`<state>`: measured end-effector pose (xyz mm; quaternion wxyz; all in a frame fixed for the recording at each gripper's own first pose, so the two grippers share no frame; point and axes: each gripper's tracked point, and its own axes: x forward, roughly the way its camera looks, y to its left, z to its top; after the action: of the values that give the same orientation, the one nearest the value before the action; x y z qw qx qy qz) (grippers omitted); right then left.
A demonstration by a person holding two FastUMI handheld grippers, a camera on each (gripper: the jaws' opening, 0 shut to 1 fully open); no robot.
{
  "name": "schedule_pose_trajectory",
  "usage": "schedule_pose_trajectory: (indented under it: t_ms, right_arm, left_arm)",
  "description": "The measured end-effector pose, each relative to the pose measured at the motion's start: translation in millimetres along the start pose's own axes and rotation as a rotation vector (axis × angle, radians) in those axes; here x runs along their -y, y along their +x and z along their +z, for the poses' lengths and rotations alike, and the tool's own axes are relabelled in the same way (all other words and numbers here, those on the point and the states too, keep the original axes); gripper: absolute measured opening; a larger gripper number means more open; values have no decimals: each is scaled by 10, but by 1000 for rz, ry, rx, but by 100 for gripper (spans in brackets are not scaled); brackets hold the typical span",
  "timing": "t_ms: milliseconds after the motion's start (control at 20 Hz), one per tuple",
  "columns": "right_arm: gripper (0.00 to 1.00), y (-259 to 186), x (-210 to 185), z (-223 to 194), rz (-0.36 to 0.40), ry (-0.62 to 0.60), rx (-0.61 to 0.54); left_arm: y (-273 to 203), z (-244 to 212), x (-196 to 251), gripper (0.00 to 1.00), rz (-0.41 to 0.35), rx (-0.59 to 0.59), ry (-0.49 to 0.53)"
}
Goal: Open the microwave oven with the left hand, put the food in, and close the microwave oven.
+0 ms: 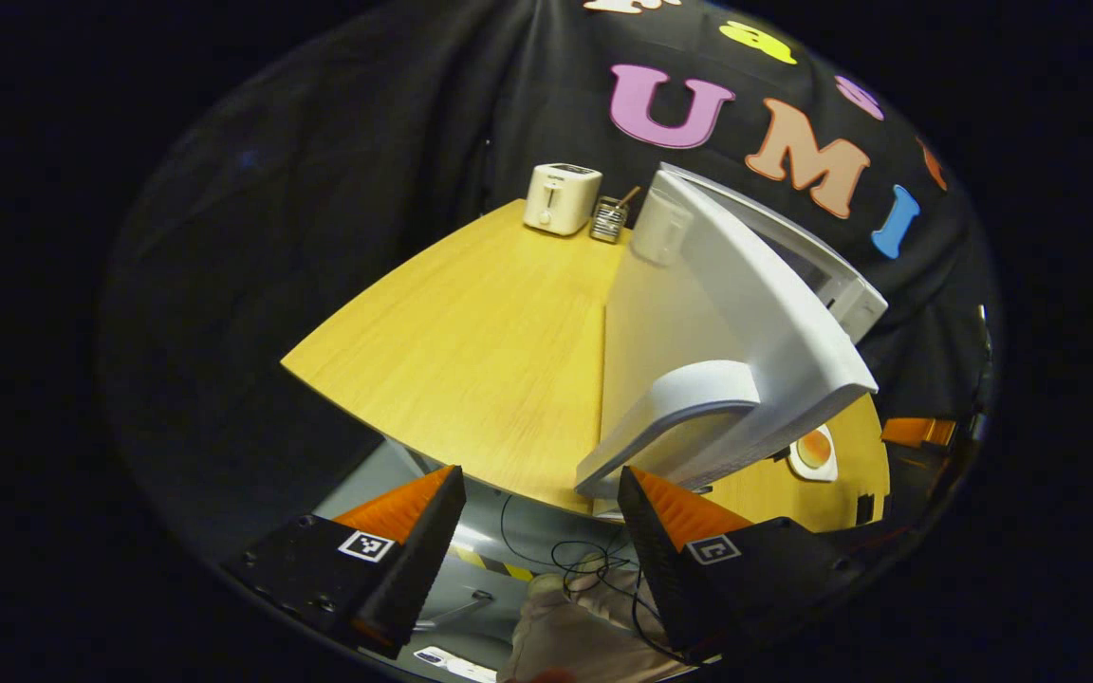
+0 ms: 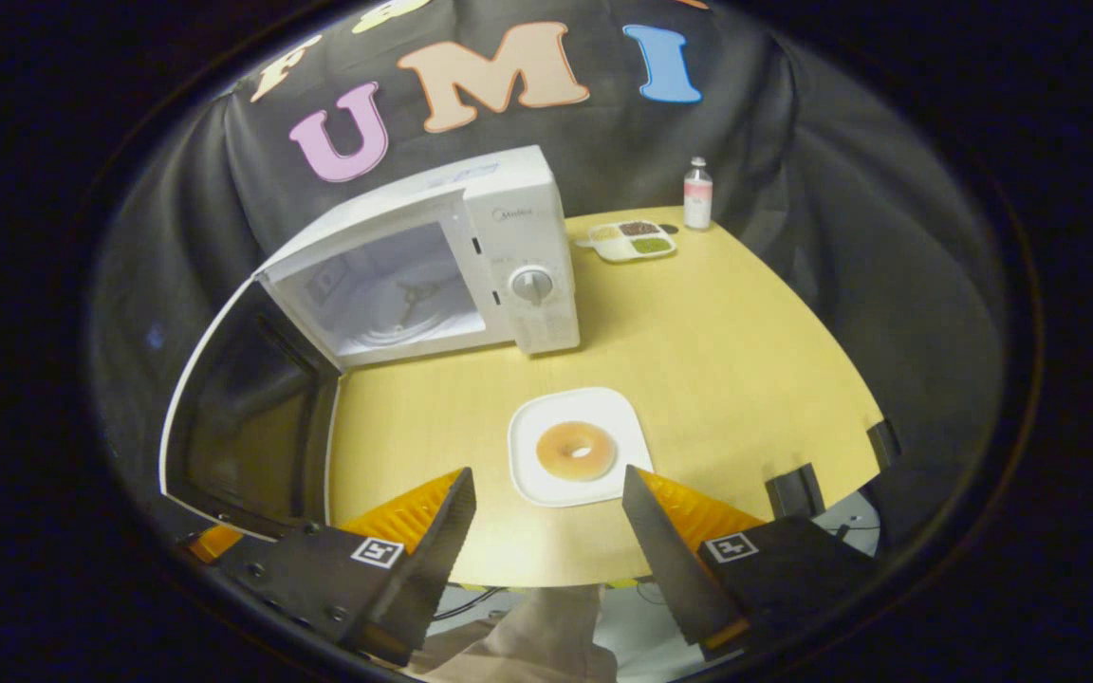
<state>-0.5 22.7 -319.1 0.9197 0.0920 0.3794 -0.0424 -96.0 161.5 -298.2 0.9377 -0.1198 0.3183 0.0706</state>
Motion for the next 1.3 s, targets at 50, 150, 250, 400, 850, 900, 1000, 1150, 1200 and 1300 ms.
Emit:
schedule_pose_trajectory:
  t_ms: [50,150,250,400,850,900,1000,1150,1200,1300]
  right_arm:
    - [99,103,13,-23,2,-4,-25]
    - [99,285,7,-51,14,-2,-77]
    - [93,476,0,-77,30,-1,-130]
    - [99,735,19,-167,48,-15,-220]
    - [99,1265,164,-363,49,-102,-369]
    - [99,1302,177,-365,48,-117,-374]
    - [99,1363,196,-364,48,-156,-375]
    - [96,1420,172,-401,61,-183,-390]
    - [93,1430,180,-404,59,-198,-390]
    - [93,1432,141,-395,80,-222,-380]
  left_arm:
    - [-44,26,-83,96,31,8,-20]
    - [-136,97,-234,96,91,29,-54]
    - [-225,165,-351,96,156,54,-86]
    - [-363,358,-523,96,259,118,-138]
    - [-598,978,-626,95,455,335,-185]
    - [-589,1027,-605,95,459,346,-186]
    - [-514,1092,-520,95,456,366,-205]
    - [-426,1176,-343,95,427,380,-242]
    - [-425,1194,-327,95,431,386,-244]
    - [-395,1201,-311,95,435,386,-243]
